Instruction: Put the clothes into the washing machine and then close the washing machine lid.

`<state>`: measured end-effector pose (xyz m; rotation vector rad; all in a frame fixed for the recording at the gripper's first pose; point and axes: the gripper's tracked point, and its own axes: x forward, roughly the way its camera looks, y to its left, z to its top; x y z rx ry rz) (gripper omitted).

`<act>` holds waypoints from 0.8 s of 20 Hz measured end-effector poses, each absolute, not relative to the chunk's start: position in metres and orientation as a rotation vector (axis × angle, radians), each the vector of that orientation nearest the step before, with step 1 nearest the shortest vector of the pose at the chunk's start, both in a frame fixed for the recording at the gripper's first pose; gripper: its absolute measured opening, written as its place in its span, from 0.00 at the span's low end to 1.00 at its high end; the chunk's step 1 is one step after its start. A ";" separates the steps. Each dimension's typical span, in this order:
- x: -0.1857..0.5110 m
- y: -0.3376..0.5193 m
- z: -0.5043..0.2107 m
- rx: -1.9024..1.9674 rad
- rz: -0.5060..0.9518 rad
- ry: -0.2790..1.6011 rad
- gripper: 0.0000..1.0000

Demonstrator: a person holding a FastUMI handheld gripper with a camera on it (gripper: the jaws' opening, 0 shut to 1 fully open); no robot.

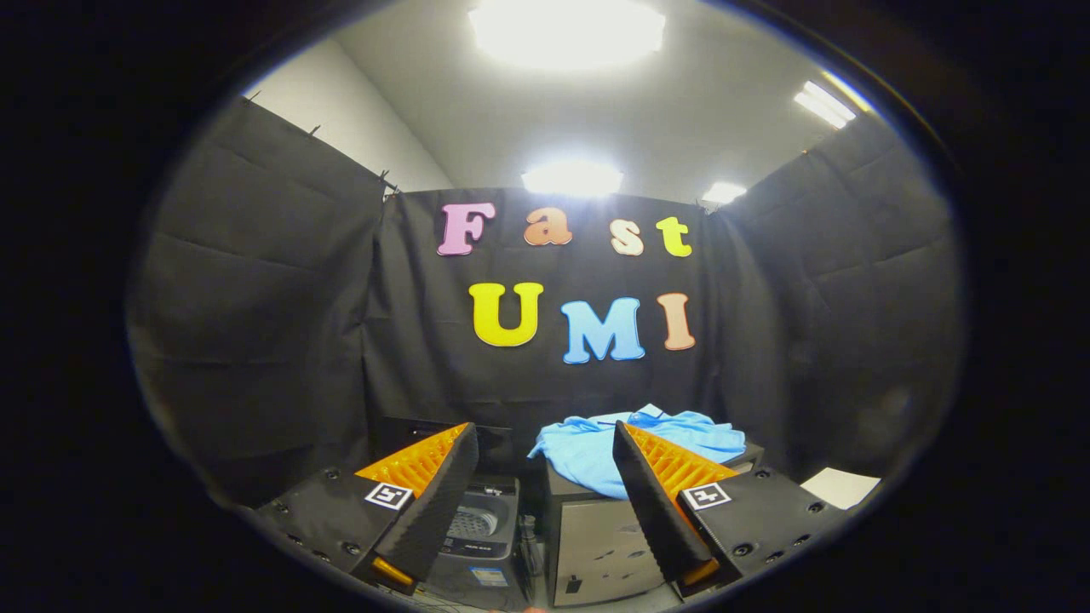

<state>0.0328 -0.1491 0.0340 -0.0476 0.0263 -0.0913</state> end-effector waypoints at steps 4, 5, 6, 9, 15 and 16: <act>0.065 -0.177 0.039 -0.059 -0.121 0.051 0.99; 0.073 -0.185 0.040 -0.064 -0.135 0.062 0.99; 0.081 -0.191 0.040 -0.070 -0.142 0.071 0.99; 0.110 -0.211 0.036 -0.088 -0.177 0.100 0.99; 0.156 -0.251 0.011 -0.065 -0.270 0.190 0.99; 0.165 -0.255 0.006 -0.059 -0.276 0.206 0.99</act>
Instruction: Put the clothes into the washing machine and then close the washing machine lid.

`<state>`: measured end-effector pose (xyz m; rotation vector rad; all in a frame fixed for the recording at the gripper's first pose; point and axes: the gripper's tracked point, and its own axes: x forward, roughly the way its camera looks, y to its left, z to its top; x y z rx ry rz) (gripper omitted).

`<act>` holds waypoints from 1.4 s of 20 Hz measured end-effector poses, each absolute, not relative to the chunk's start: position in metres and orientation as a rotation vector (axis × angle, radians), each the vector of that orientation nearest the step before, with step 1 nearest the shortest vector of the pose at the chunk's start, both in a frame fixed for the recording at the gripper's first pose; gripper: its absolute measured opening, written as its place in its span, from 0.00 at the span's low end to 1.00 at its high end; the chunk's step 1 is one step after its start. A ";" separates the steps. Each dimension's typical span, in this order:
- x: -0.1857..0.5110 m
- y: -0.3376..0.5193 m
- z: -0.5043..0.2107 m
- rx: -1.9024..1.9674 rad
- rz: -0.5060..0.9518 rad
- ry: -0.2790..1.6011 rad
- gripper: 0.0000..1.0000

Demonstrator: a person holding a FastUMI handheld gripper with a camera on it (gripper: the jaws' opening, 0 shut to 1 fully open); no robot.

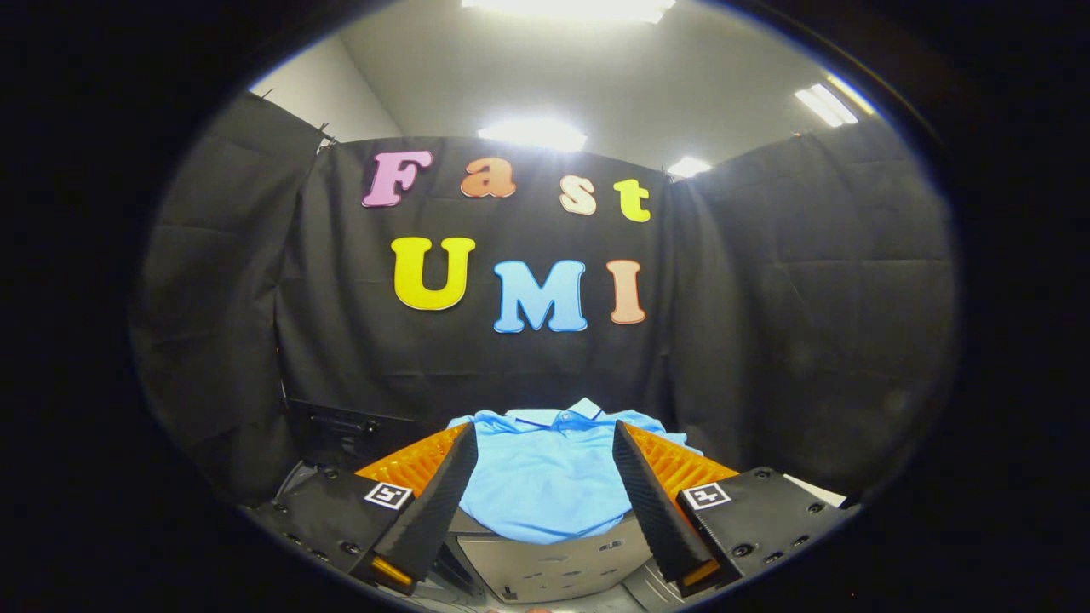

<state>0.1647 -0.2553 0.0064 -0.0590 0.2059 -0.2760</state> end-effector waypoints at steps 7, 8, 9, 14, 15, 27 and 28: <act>0.227 -0.284 -0.045 -0.051 -0.308 0.350 0.99; 0.237 -0.287 -0.054 -0.037 -0.309 0.367 0.99; 0.245 -0.291 -0.065 -0.031 -0.311 0.389 0.99; 0.280 -0.308 -0.115 -0.024 -0.333 0.540 0.99; 0.286 -0.308 -0.124 -0.021 -0.329 0.568 0.99; 0.315 -0.309 -0.169 0.096 -0.315 0.711 0.76; 0.311 -0.307 -0.167 0.087 -0.310 0.719 0.73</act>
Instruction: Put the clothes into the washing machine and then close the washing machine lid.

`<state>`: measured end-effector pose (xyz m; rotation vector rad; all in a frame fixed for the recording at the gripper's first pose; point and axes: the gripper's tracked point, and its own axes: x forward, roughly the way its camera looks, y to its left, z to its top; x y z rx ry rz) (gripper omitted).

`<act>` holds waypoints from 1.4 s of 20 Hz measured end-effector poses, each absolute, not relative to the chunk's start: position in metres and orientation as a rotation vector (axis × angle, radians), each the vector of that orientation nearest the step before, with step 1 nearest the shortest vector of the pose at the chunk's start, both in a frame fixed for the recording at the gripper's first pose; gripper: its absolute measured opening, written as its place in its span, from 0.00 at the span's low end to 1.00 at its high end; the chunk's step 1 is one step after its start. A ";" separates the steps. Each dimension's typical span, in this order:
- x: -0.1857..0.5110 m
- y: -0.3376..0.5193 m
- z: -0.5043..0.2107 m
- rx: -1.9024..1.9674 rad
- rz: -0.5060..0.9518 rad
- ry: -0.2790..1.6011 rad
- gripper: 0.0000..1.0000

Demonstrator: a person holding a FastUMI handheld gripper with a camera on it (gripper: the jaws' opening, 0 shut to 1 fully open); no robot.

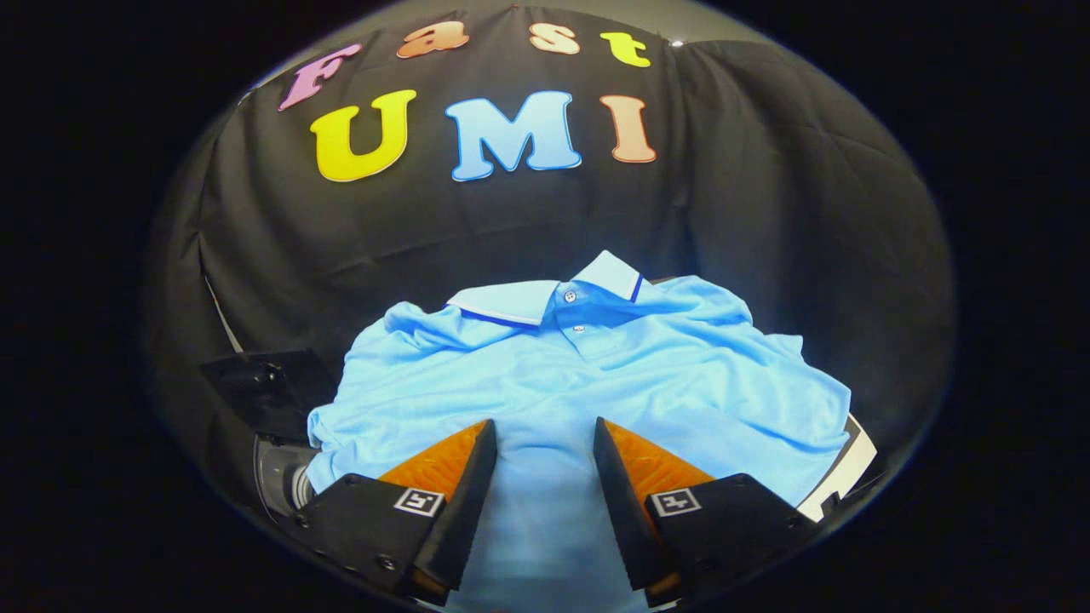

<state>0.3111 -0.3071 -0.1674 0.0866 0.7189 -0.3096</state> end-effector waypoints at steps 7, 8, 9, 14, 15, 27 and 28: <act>0.311 -0.308 -0.168 0.060 -0.260 0.679 0.04; 0.311 -0.307 -0.166 0.072 -0.254 0.673 0.04; 0.309 -0.306 -0.167 0.084 -0.253 0.668 0.03; 0.305 -0.301 -0.148 0.008 -0.253 0.598 0.02; 0.304 -0.300 -0.146 -0.006 -0.249 0.595 0.01; 0.302 -0.272 -0.042 -0.041 -0.226 0.398 0.01; 0.302 -0.267 -0.035 -0.047 -0.225 0.385 0.01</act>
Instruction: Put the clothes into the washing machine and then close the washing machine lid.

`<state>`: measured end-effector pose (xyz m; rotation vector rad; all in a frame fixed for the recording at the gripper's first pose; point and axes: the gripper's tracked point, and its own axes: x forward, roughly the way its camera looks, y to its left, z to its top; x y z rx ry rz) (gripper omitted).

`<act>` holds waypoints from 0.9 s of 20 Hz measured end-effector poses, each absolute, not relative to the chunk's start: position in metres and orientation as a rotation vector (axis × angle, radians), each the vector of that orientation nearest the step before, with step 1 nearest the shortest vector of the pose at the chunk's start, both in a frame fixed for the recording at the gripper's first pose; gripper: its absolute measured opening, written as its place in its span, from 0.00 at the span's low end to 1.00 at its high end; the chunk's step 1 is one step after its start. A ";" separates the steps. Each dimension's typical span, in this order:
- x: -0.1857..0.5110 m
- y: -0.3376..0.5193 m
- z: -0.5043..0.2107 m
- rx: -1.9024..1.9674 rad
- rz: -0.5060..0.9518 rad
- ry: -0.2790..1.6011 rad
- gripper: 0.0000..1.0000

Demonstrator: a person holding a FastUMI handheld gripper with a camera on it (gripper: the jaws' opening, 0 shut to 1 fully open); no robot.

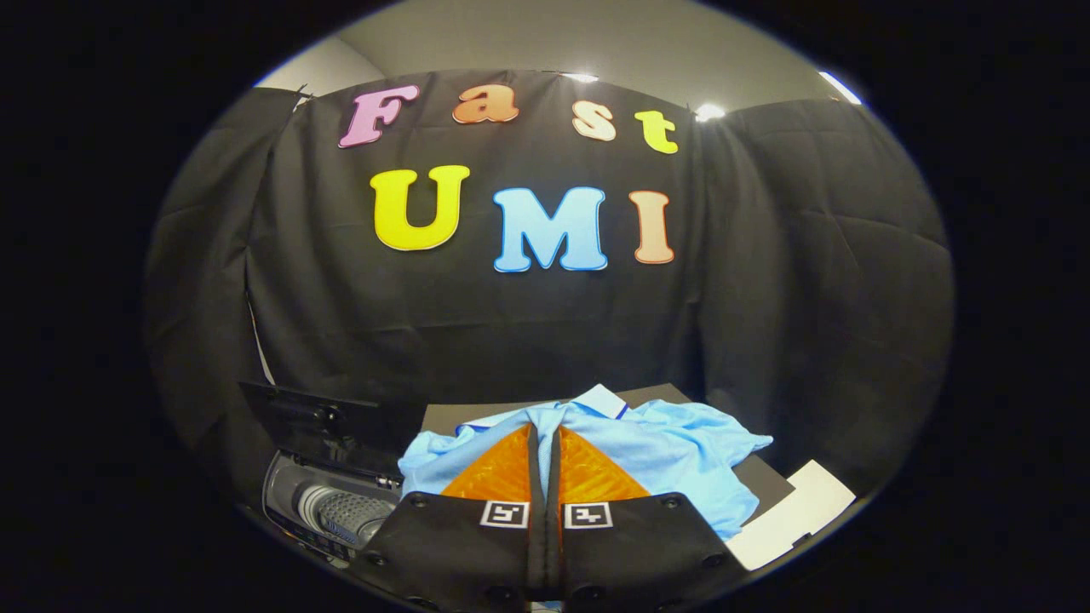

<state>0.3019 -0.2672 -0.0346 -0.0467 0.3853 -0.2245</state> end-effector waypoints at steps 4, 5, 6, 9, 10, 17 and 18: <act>0.299 -0.248 -0.014 -0.075 -0.251 0.347 0.01; 0.299 -0.242 -0.010 -0.079 -0.260 0.343 0.01; 0.301 -0.235 -0.004 -0.089 -0.268 0.334 0.01; 0.302 -0.208 0.014 -0.109 -0.289 0.302 0.01; 0.304 -0.197 0.019 -0.109 -0.291 0.289 0.01; 0.319 -0.119 0.036 -0.114 -0.245 0.254 0.01; 0.321 -0.110 0.038 -0.113 -0.242 0.247 0.01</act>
